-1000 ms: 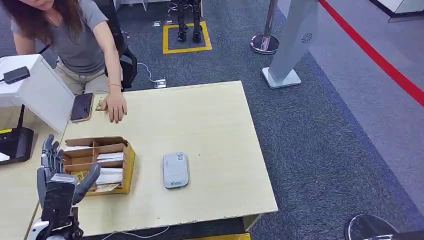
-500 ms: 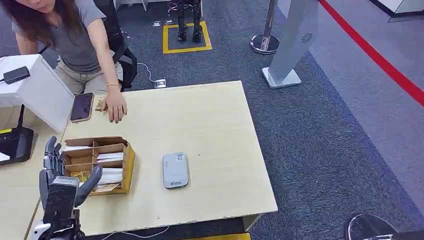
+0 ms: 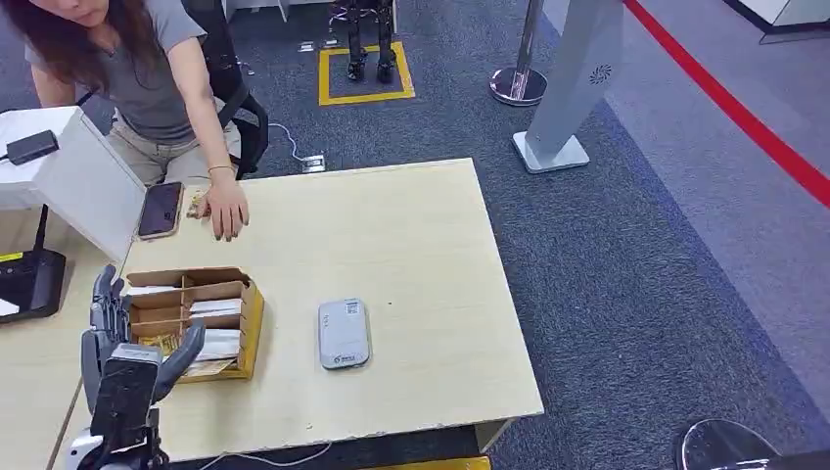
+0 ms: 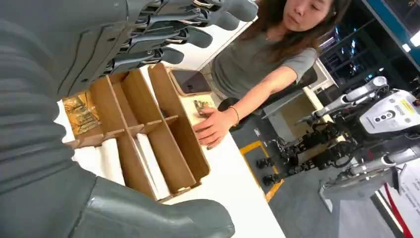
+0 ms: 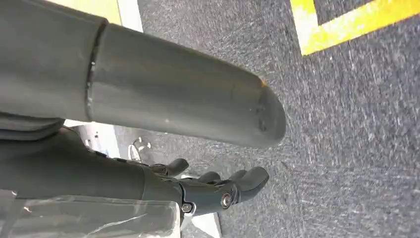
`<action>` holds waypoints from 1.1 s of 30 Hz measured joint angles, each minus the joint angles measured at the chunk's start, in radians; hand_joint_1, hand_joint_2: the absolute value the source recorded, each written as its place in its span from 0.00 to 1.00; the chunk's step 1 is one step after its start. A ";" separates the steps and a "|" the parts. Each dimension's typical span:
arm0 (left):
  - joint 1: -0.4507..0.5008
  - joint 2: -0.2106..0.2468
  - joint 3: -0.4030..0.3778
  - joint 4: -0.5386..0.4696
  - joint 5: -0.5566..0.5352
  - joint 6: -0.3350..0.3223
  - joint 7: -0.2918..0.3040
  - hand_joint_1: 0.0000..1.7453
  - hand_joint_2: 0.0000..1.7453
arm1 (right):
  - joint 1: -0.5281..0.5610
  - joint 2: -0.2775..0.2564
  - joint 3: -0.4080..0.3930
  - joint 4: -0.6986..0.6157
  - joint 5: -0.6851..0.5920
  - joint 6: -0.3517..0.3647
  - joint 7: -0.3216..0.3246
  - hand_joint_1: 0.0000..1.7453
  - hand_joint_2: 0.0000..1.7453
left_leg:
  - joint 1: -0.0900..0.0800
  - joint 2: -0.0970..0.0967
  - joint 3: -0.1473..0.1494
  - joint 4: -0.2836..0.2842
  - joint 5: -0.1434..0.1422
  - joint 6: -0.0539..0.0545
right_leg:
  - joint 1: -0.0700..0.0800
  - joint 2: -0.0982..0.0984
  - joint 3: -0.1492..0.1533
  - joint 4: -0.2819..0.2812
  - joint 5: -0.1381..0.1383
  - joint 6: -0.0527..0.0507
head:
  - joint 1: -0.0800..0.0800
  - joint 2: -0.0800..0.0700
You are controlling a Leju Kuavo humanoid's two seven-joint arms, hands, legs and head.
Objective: Pass the card to the sensor for recognition and then transmit it.
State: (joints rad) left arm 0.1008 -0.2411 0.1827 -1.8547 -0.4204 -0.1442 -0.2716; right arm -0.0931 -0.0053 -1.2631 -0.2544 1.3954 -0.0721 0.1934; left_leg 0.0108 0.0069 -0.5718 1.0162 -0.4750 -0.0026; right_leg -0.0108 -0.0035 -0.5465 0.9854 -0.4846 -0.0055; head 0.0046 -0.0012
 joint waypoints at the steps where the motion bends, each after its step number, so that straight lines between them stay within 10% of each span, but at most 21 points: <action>1: 0.000 0.000 0.000 0.000 -0.002 0.000 0.000 0.00 1.00 | 0.000 0.002 0.000 0.001 0.002 0.002 -0.003 0.00 0.00 | 0.000 0.000 0.000 0.000 0.000 0.000 | 0.000 0.000 0.000 0.000 0.000 0.000 | 0.000 0.000; 33: 0.000 0.005 -0.037 -0.007 0.006 0.000 0.006 0.00 1.00 | -0.002 0.026 0.027 0.009 0.024 0.011 -0.015 0.00 0.00 | 0.000 0.000 0.000 0.000 0.000 0.000 | 0.000 0.000 0.000 0.000 0.000 0.000 | 0.000 0.000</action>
State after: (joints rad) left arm 0.1008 -0.2361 0.1457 -1.8616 -0.4143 -0.1442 -0.2655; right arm -0.0953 0.0202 -1.2364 -0.2453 1.4191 -0.0607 0.1781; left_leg 0.0108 0.0069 -0.5718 1.0162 -0.4750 -0.0026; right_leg -0.0108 -0.0036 -0.5464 0.9853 -0.4846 -0.0055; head 0.0046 -0.0011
